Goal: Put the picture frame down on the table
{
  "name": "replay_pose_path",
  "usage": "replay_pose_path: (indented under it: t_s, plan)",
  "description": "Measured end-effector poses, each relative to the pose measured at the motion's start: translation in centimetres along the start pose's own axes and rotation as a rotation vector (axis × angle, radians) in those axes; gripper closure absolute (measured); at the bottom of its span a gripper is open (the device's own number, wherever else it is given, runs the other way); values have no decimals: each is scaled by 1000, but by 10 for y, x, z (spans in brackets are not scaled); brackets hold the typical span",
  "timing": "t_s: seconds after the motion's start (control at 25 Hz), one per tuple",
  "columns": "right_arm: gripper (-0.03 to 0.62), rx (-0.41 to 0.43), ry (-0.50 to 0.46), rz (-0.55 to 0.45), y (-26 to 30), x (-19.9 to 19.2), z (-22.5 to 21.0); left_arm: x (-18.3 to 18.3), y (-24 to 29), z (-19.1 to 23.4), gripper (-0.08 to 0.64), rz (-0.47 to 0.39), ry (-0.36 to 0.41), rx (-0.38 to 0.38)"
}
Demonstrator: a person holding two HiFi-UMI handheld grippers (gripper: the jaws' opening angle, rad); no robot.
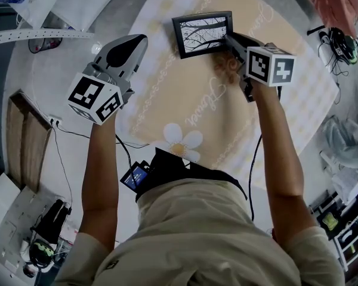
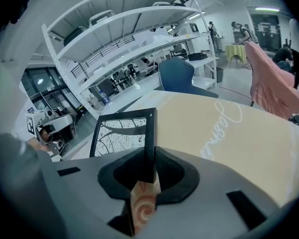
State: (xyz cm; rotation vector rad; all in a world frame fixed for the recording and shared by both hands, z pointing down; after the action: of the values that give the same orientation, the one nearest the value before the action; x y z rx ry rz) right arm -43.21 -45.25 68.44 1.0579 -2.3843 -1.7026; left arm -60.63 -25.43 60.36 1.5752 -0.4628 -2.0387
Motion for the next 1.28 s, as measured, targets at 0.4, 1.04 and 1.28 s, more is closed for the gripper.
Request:
replay_pose_path:
  t_s: [0.4,1.04,1.28]
  plan:
    - [517,-17,36,23,-1,0,0,9,-5,-3,554,-1,13,-13]
    - [589,81,-204,-435,-207,33,132,81,-165,-67,554,-160,139,-2]
    - [589,46,-271,-544,-293,10,189,100,-252,-114,554,-240,228,12]
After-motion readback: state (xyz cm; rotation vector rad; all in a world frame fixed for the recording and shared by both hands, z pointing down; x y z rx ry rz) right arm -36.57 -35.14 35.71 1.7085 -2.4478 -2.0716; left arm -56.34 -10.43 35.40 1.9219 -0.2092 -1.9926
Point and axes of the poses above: the fingertips, and each gripper's own axes: y forward along the fingers, z to its left, x out of its top, the point moved 5 cm from there along -y, backward along the fingers, and after that the axes turned 14 degrees about z, right-handed, at the moved point
